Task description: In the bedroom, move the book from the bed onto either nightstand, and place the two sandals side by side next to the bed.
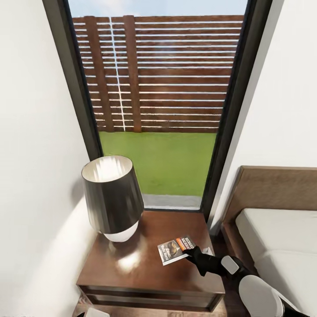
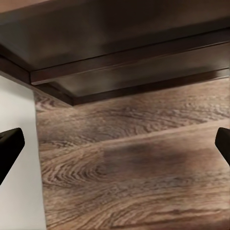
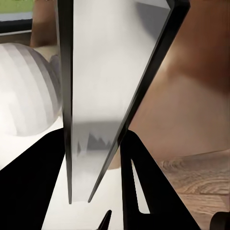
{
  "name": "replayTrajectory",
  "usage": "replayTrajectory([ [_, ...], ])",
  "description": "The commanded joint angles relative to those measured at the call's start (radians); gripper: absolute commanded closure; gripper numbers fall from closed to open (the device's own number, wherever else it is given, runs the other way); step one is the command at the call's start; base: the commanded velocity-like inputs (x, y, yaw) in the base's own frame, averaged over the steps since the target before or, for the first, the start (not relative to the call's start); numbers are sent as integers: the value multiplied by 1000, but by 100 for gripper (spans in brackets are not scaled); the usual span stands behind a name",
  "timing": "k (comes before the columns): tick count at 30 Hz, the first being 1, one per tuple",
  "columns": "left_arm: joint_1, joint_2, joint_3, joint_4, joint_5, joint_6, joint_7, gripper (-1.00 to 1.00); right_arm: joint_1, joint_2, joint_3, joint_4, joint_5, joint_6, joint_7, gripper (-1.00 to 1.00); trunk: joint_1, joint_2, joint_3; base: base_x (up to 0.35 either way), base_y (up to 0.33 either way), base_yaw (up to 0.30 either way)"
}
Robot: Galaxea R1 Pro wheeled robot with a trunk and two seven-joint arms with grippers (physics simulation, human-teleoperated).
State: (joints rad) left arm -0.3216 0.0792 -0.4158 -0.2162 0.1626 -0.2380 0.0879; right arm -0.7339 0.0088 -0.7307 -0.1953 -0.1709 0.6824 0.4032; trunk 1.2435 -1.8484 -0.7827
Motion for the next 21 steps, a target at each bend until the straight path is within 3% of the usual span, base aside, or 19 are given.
replayTrajectory([
  [1,-1,1,-9,0,9,-3,4,-100,-1,0,1,-2,-11,8,-4,100,4,-8,-4,0,0,0],
  [16,-1,1,-9,0,9,-3,4,-100,-24,-10,0,-3,-11,8,-5,100,8,-15,-7,0,0,0],
  [21,-1,0,-10,0,9,-3,4,-100,-28,-12,0,-3,-12,8,-4,100,27,-50,-23,0,0,0],
])
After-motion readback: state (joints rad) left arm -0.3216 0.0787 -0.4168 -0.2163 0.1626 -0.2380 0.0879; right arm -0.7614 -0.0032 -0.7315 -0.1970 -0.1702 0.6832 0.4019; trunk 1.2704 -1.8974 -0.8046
